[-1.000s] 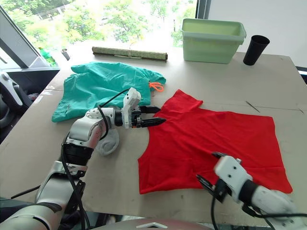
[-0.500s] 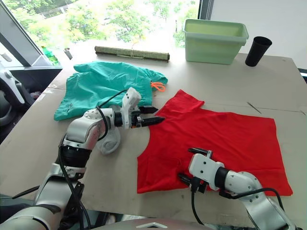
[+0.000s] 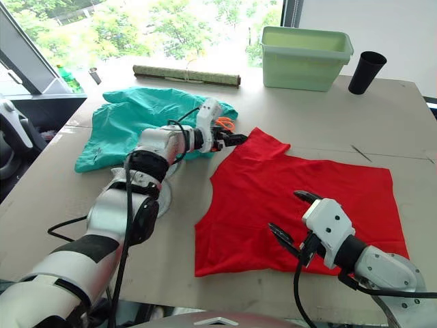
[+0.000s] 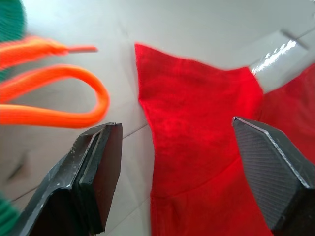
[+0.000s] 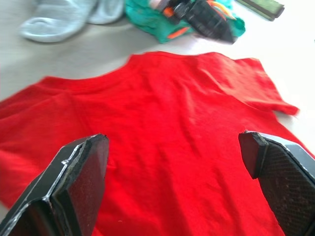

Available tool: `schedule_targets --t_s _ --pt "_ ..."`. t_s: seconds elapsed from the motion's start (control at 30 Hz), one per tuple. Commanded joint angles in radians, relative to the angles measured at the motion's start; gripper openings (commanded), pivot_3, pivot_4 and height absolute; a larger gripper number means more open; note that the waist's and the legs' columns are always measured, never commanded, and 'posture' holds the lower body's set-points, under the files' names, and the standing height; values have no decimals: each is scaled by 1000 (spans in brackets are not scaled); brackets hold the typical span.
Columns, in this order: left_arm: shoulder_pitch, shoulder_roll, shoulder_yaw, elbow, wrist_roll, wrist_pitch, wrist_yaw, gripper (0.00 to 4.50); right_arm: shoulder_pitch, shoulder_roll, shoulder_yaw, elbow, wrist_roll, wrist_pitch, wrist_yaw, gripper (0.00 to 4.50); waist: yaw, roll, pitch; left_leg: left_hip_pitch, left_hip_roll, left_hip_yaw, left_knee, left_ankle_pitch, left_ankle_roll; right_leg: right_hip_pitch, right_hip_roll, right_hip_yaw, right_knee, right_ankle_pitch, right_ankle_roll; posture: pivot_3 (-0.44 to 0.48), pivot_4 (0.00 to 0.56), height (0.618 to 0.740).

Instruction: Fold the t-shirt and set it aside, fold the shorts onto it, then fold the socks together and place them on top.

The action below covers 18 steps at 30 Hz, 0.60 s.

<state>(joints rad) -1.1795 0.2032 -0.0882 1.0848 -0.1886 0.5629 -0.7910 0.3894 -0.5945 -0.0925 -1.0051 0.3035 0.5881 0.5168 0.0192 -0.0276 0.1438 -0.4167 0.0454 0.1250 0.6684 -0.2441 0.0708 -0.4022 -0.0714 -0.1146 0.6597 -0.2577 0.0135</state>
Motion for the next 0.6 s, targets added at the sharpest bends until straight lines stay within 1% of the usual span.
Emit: schedule_targets --t_s 0.03,0.07,0.13,0.2,0.27,0.33,0.4,0.5,0.53,0.6 --pt "-59 -37 -10 119 56 -69 -49 3301 37 -6 -8 -42 -5 -57 -71 4500 -3 0 0 0 0 0 0 -1 1 0 -1 0 0 0 0 0 150 740" --pt "-65 -40 -17 135 73 -80 -63 2955 53 -12 -9 -42 -9 -68 -82 4500 -3 0 0 0 0 0 0 -1 1 0 -1 0 0 0 0 0 150 740" --pt "-73 -44 -26 160 104 -99 -78 1880 85 -21 -15 -42 -15 -91 -104 4500 -6 0 0 0 0 0 0 -1 2 0 -1 1 0 0 0 0 150 740" --pt "-74 -42 -32 175 130 -139 -90 1155 116 -27 -26 -42 -8 -117 -129 4500 -6 0 0 0 1 1 0 -2 3 0 -1 1 0 0 0 0 150 740" --pt "-75 -35 -28 173 145 -202 -115 119 159 -34 -41 -42 4 -149 -150 4500 -6 0 0 1 1 1 0 -2 3 0 -1 1 0 0 0 0 150 740" --pt "-66 -24 -35 157 163 -303 -164 48 208 -43 -55 -42 10 -179 -164 4500 -5 0 0 0 1 1 0 -2 3 -1 -1 1 0 0 0 0 150 740" --pt "-56 -11 -17 119 145 -395 -260 48 261 -48 -77 -42 15 -209 -174 4500 -4 0 0 0 1 1 0 -2 3 -1 -1 1 0 0 0 0 150 740" --pt "12 25 -43 -6 149 -642 -415 48 334 -51 -124 -42 35 -242 -177 4500 -6 0 0 0 2 1 0 -1 1 -1 -2 1 0 2 -3 0 150 740" --pt "33 30 -37 -45 139 -693 -438 48 353 -52 -137 -42 39 -250 -175 4500 -5 0 0 1 2 2 0 0 -1 -1 -2 2 0 2 -4 0 150 740" --pt "94 54 -60 -138 150 -872 -489 48 378 -51 -162 -42 49 -257 -169 4500 -6 1 0 1 2 2 0 0 0 -1 -2 2 0 2 -4 0 150 740"
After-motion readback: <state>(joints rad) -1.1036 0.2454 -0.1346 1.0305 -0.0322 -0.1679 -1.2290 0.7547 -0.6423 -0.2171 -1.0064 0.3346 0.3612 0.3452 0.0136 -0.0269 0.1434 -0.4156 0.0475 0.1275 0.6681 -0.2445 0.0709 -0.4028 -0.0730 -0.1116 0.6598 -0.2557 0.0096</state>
